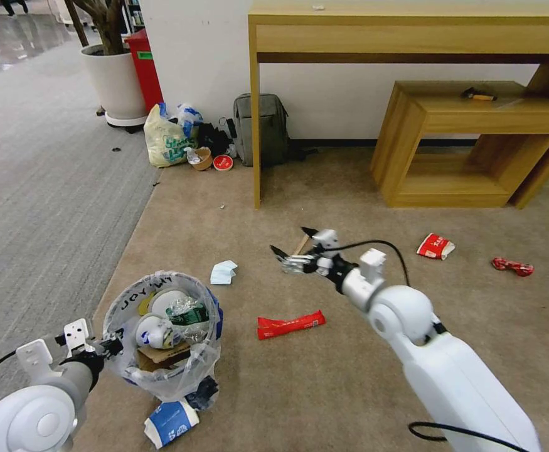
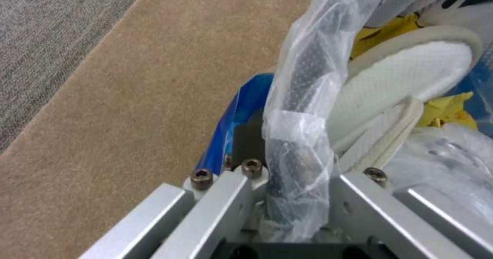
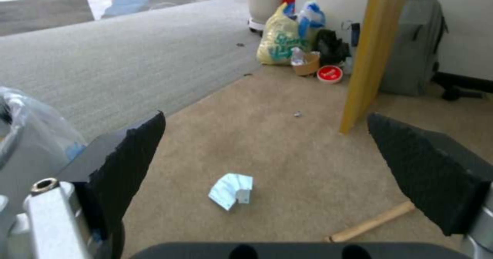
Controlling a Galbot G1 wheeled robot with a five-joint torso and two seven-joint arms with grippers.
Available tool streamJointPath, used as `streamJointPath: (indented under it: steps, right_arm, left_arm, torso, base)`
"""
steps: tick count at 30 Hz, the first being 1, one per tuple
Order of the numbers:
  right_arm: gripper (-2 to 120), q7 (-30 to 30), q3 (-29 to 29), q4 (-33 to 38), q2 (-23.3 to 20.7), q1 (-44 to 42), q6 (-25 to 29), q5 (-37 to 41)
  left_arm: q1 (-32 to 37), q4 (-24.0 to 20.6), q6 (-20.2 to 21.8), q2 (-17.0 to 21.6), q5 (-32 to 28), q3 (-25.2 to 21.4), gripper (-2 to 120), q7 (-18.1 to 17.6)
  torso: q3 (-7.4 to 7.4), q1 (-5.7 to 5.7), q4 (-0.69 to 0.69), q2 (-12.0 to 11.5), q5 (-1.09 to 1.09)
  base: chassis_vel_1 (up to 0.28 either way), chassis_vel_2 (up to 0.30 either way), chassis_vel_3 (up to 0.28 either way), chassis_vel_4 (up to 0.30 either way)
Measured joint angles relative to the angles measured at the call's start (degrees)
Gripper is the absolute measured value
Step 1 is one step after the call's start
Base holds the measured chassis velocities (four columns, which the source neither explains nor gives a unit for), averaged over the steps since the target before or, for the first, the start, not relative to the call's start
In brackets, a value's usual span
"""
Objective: Pick up the trash bin and place the garbage on the floor into it.
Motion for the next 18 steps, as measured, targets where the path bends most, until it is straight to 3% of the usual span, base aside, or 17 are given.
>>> streamJointPath:
  steps: [9, 18]
  right_arm:
    - [100, -1.2, 2.27, 0.47, 0.5, -1.76, 0.85, -1.14]
    - [100, -2.68, 3.55, 0.49, 0.46, -3.41, 1.93, -2.27]
  left_arm:
    - [0.24, -0.81, 0.0, 0.38, 0.03, -0.17, 0, -0.25]
    - [0.15, -0.87, 0.0, 0.21, 0.2, 0.18, 0, -0.67]
  torso:
    - [0.0, 0.0, 0.01, 0.0, 0.0]
    - [0.0, 0.0, 0.02, 0.0, -0.03]
  base:
    - [0.005, 0.005, -0.005, -0.007]
    - [0.103, 0.091, -0.096, -0.089]
